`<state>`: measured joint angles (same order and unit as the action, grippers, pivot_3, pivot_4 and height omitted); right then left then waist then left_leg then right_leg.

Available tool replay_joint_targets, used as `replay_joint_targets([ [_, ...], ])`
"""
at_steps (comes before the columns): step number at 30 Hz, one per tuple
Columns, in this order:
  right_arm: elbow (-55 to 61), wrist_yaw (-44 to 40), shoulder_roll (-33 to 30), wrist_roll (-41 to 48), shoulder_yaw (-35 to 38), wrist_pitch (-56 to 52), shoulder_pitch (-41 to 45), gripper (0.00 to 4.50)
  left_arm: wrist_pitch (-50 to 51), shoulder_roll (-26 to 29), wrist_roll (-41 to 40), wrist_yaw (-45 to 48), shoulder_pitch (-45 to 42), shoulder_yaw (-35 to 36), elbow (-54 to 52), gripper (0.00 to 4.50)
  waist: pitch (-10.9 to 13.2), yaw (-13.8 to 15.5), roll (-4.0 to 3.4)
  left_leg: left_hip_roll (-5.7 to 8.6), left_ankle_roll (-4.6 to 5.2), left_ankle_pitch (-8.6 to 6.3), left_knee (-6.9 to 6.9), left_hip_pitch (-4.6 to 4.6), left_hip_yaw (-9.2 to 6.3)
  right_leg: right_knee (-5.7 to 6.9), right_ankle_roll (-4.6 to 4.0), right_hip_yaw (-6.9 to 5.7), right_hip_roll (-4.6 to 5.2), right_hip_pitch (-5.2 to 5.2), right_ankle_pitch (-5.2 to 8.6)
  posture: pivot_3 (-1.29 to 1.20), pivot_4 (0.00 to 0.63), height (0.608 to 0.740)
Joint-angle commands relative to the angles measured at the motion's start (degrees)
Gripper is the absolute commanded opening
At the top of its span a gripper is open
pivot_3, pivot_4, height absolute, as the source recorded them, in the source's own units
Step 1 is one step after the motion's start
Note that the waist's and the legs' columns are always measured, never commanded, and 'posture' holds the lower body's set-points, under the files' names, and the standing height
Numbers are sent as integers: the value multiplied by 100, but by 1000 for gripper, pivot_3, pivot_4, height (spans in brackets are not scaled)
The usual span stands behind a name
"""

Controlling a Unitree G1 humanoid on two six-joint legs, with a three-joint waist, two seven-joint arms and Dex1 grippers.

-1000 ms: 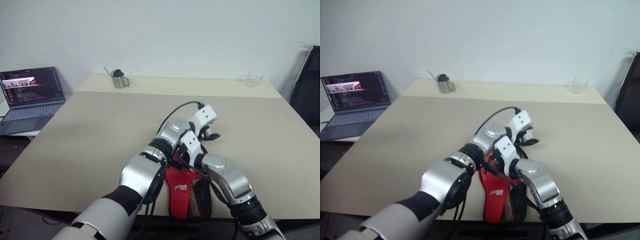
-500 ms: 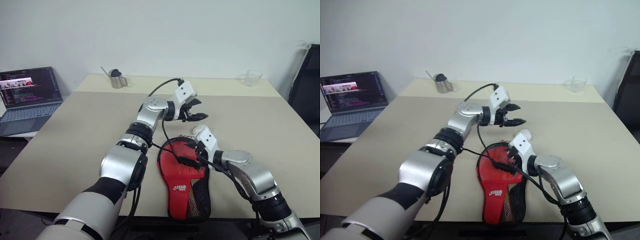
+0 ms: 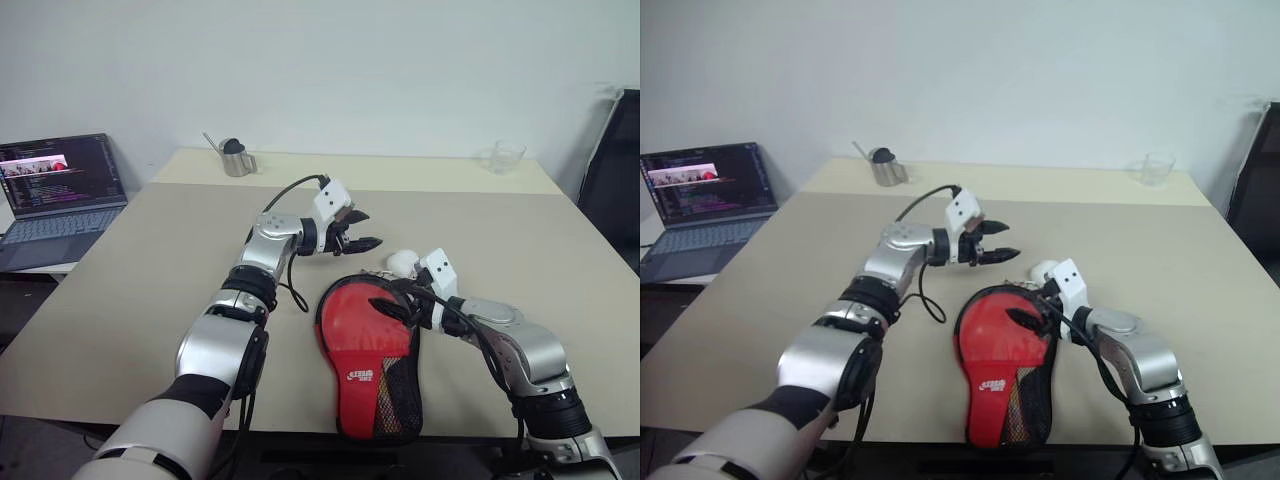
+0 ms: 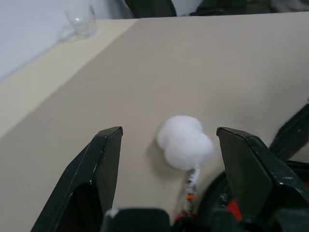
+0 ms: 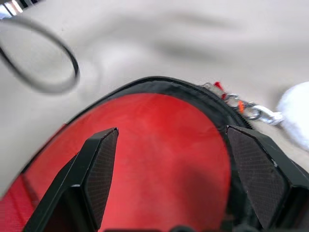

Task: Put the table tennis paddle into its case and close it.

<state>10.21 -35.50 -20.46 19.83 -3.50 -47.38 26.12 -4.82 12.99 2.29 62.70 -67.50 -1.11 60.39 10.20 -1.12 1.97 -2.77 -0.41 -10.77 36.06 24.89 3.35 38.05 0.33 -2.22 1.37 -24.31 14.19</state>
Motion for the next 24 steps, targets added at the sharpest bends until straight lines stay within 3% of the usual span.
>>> replay_joint_targets([
  [1,256,-33,-178,260,356,-66,31,3901,341,393,-270,632,137,-45,-808,3383,0,-36,0,0,0,0,0,0,0,0,0,1,0,0,0,0,150,740],
  [7,-21,121,-355,538,988,-142,325,3901,1411,1038,-643,1516,995,-271,-2361,3383,-1,-57,-1,-4,-1,1,-1,-8,-3,5,-1,6,-1,2,0,0,150,740],
  [13,-736,881,-45,707,1722,-112,1047,3901,2262,937,-998,1344,2089,-504,-3730,3383,-1,-49,-1,-3,0,1,6,-11,-7,9,-2,16,2,11,-1,0,150,740],
  [16,-1493,1530,315,754,2090,-36,1699,3901,2122,553,-749,640,2510,-719,-3719,3383,-2,-40,-3,-4,0,2,8,-13,-7,14,-3,20,3,13,-2,0,150,740],
  [24,-3483,2469,884,184,1904,669,2818,3901,1722,-101,-283,-766,2711,-1027,-3137,3383,-5,-51,-9,-4,3,5,7,-15,-3,21,-6,24,2,11,-4,0,150,740],
])
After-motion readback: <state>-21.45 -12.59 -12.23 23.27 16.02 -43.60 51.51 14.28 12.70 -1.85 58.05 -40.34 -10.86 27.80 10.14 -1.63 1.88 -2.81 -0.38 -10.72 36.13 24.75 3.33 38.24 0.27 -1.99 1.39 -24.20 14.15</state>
